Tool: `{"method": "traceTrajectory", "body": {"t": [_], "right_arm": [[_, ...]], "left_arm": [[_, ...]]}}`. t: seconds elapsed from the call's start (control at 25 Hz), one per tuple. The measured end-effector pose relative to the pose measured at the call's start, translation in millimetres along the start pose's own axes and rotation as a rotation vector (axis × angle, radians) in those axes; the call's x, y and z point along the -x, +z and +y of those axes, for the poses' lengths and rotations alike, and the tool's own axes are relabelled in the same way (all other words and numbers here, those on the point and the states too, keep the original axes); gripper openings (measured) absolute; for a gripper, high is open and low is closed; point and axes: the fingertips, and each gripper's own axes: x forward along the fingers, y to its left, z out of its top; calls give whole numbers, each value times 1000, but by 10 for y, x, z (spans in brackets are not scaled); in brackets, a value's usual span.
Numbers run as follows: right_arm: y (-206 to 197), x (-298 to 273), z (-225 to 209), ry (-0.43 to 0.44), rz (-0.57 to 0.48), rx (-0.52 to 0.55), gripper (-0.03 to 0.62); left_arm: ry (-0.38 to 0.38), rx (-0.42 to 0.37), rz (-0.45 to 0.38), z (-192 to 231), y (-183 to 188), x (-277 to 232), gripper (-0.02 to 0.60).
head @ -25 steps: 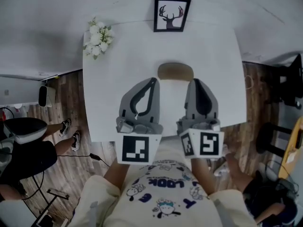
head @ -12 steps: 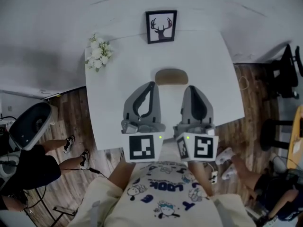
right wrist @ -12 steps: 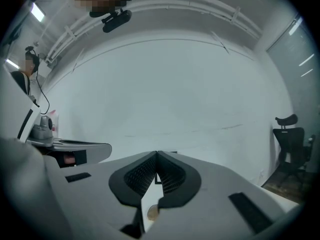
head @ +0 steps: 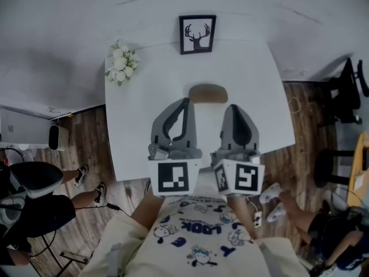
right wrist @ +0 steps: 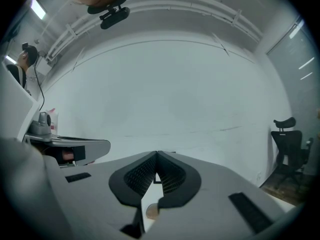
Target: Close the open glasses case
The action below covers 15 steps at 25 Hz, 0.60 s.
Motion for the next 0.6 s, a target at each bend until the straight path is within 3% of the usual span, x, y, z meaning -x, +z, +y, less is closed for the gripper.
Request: {"method": "traceTrajectory", "body": {"t": [0.6], "right_arm": [[15,11,-20,4,-12,-6,0]], "left_arm": [[23,-14,-6,-6,1,38,0]]}}
